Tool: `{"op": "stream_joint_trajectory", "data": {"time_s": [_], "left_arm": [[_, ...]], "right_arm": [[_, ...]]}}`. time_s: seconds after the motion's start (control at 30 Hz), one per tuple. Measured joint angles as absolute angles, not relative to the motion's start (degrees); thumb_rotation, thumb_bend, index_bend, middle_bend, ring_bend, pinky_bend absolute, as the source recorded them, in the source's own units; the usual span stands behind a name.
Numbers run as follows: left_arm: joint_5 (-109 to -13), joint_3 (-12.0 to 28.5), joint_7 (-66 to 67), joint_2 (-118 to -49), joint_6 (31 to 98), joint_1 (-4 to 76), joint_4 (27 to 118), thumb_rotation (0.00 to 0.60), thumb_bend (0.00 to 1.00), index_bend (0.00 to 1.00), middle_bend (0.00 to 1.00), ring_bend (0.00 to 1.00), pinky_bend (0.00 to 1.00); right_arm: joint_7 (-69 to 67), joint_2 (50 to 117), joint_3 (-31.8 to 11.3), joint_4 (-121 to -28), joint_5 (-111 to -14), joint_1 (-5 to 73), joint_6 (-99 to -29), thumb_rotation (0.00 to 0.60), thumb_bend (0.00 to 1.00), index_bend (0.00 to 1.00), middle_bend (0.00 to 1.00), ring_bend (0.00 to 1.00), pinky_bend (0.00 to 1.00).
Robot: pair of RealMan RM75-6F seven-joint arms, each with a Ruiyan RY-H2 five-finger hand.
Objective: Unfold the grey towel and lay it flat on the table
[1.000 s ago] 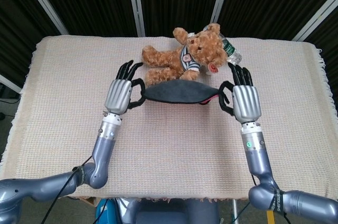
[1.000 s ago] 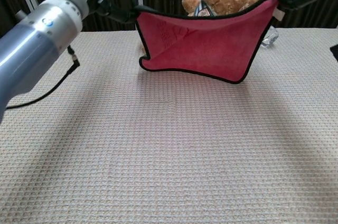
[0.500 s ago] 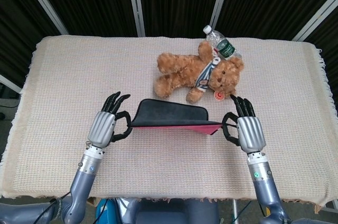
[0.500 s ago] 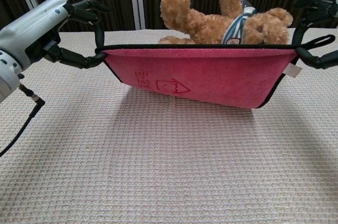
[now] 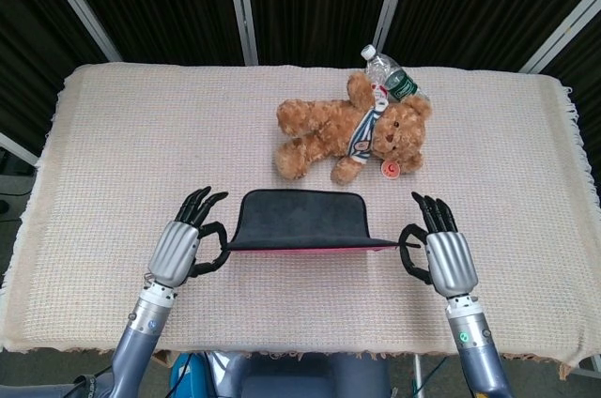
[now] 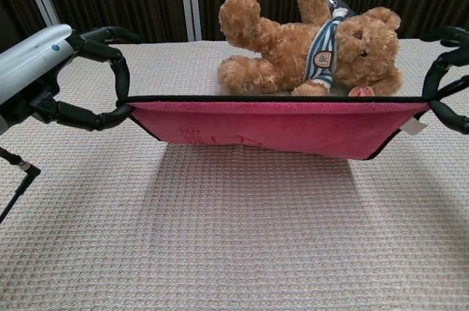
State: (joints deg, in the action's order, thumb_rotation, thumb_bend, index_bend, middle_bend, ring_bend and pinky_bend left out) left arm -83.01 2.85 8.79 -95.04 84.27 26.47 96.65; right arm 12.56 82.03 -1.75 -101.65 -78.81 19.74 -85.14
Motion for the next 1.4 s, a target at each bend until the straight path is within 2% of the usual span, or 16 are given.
{"op": "stream_joint_trajectory", "data": {"time_s": [0.13, 0.2, 0.27, 0.33, 0.37, 0.4, 0.5, 0.7, 0.97, 1.23, 1.4], "left_arm": [[-83.84, 1.72, 8.47, -95.14, 84.13, 25.46, 96.45, 0.6, 0.44, 0.61, 0.11, 0.0, 0.0], [-84.06, 1.25, 8.16, -95.04, 83.87, 25.04, 96.29, 0.6, 0.4, 0.57, 0.11, 0.0, 0.0], [-83.92, 0.91, 7.76, -94.78, 83.32, 24.7, 96.29, 0.6, 0.33, 0.52, 0.09, 0.0, 0.0], [-83.42, 0.66, 7.67, -94.39, 82.49, 24.52, 96.48, 0.6, 0.22, 0.43, 0.07, 0.0, 0.0], [-82.95, 0.45, 7.72, -94.01, 81.72, 24.45, 96.75, 0.6, 0.15, 0.38, 0.05, 0.0, 0.0], [-82.54, 0.24, 7.84, -93.64, 80.99, 24.44, 97.03, 0.6, 0.1, 0.32, 0.04, 0.0, 0.0], [-80.53, -0.61, 8.51, -91.71, 77.41, 24.67, 98.85, 0.6, 0.05, 0.23, 0.02, 0.0, 0.0], [-74.9, -2.25, 9.78, -84.47, 68.43, 25.9, 105.92, 0.6, 0.02, 0.19, 0.02, 0.0, 0.0], [-75.92, -3.44, 7.87, -80.42, 70.26, 23.62, 108.94, 0.6, 0.05, 0.19, 0.04, 0.0, 0.0], [-76.74, -2.51, 12.51, -80.61, 69.19, 24.51, 108.29, 0.6, 0.07, 0.35, 0.08, 0.0, 0.0], [-77.59, -1.31, 21.03, -84.35, 68.71, 26.1, 106.42, 0.6, 0.07, 0.45, 0.1, 0.0, 0.0]], "right_arm": [[12.55, 82.8, -0.57, -100.99, -80.13, 18.56, -85.09, 0.6, 0.49, 0.62, 0.08, 0.0, 0.0], [13.03, 83.01, -0.19, -100.58, -80.25, 18.35, -84.67, 0.6, 0.49, 0.55, 0.08, 0.0, 0.0], [13.9, 83.15, 0.17, -100.19, -80.34, 18.2, -84.13, 0.6, 0.48, 0.3, 0.03, 0.0, 0.0], [14.64, 83.26, 0.71, -99.81, -80.35, 18.01, -83.18, 0.6, 0.42, 0.09, 0.0, 0.0, 0.0], [14.87, 83.23, 0.92, -99.77, -80.22, 17.95, -82.66, 0.6, 0.37, 0.02, 0.0, 0.0, 0.0], [15.27, 83.06, 1.24, -99.85, -79.89, 17.93, -81.8, 0.6, 0.34, 0.0, 0.0, 0.0, 0.0], [17.05, 81.83, 2.11, -100.97, -78.11, 17.99, -78.78, 0.6, 0.28, 0.0, 0.0, 0.0, 0.0], [20.91, 78.9, 3.61, -104.7, -75.95, 17.46, -76.07, 0.6, 0.26, 0.0, 0.0, 0.0, 0.0], [17.95, 77.53, 4.08, -104.88, -78.83, 15.52, -77.81, 0.6, 0.26, 0.0, 0.0, 0.0, 0.0], [14.47, 77.16, 3.81, -103.0, -81.89, 13.87, -79.25, 0.6, 0.26, 0.0, 0.0, 0.0, 0.0], [13.16, 76.68, 3.38, -102.73, -82.54, 13.35, -79.23, 0.6, 0.26, 0.0, 0.0, 0.0, 0.0]]}}
